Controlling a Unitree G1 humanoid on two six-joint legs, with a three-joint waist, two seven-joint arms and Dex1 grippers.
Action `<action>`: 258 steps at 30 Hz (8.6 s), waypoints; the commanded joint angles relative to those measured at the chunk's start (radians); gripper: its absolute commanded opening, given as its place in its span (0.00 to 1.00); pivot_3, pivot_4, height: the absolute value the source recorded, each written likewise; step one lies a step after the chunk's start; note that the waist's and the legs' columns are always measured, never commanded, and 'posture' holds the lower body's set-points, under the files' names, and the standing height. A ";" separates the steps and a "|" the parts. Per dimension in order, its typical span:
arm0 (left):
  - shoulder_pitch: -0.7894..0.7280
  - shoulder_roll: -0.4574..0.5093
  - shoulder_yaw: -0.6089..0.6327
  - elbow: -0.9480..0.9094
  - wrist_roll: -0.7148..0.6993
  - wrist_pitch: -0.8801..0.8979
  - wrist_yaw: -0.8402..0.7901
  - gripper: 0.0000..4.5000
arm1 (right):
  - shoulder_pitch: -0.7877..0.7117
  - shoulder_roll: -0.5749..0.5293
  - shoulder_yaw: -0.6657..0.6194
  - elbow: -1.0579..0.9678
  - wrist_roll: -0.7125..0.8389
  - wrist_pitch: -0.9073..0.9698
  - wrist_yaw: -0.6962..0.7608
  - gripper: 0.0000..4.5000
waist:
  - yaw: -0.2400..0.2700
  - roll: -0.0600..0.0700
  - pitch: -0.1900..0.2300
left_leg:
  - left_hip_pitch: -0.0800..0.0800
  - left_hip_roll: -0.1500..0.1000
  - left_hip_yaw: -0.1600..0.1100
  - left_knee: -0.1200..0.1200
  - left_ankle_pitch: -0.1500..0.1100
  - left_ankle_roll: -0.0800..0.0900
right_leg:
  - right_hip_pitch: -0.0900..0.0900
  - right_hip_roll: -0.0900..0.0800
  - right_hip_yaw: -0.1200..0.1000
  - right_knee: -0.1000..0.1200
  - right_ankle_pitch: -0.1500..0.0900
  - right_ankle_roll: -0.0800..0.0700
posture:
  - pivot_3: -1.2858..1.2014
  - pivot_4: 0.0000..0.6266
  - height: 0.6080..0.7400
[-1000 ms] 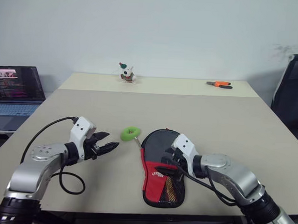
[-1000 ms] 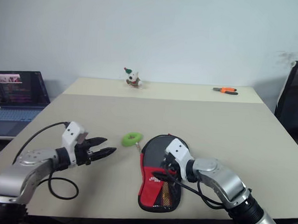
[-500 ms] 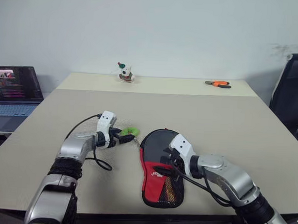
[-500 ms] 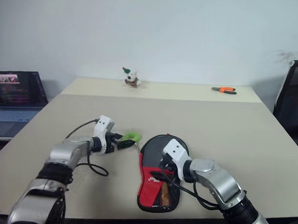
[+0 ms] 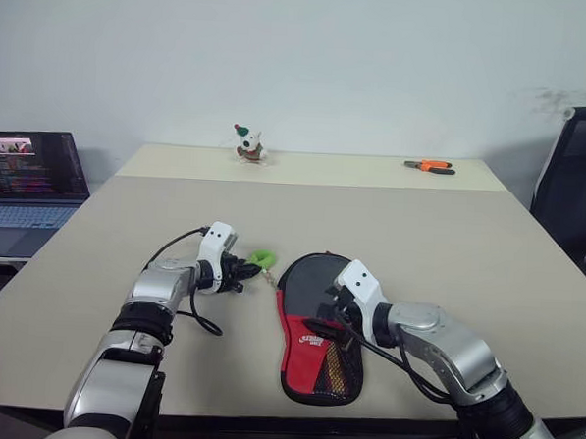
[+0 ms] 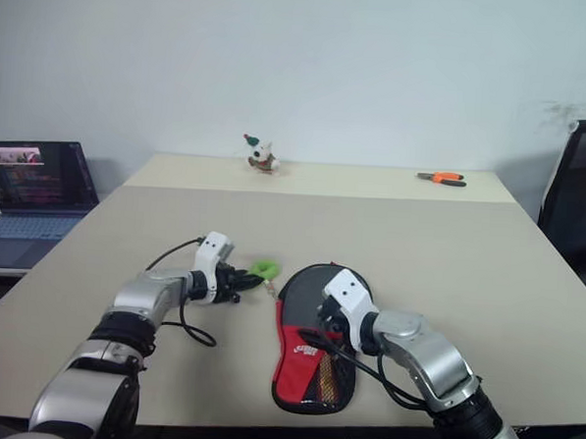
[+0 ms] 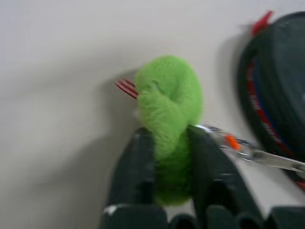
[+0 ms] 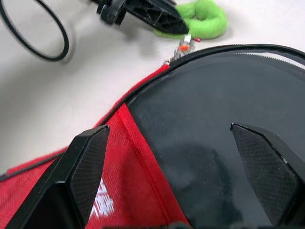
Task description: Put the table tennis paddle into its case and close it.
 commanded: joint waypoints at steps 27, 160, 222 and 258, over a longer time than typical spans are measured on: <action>-0.374 -0.142 -0.161 0.558 0.394 -0.506 0.403 0.01 | 0.031 0.058 0.034 0.146 -0.095 0.068 0.010 1.00 | 0.001 -0.003 -0.003 | 0.006 -0.003 -0.006 0.003 0.000 0.000 | 0.010 -0.001 -0.009 0.002 0.000 0.001 | 0.52 0.24 1.00; 0.084 -0.139 -0.252 -0.054 0.208 -0.606 -0.387 0.89 | -0.430 -0.012 -0.176 0.989 -0.289 -0.554 0.197 0.00 | 0.003 0.003 -0.006 | 0.001 -0.003 -0.010 0.001 0.000 0.000 | 0.015 -0.004 -0.020 -0.012 -0.001 0.003 | 0.52 0.24 1.00; -0.018 -0.257 -0.347 0.246 0.359 -0.744 -0.352 0.89 | 0.517 -0.810 -0.311 -0.554 0.195 -0.040 0.761 0.00 | 0.056 0.016 -0.021 | 0.021 -0.007 -0.017 0.000 -0.005 0.008 | 0.047 -0.008 -0.026 -0.026 -0.009 0.015 | 0.52 0.24 1.00; 0.189 -0.079 -0.135 -0.237 0.138 -0.557 -0.315 0.89 | 0.144 -0.490 -0.299 0.009 0.134 -0.358 0.515 0.57 | 0.026 0.004 -0.023 | 0.012 -0.023 -0.021 -0.006 -0.008 0.013 | 0.038 -0.031 -0.023 -0.033 -0.011 0.027 | 0.52 0.24 1.00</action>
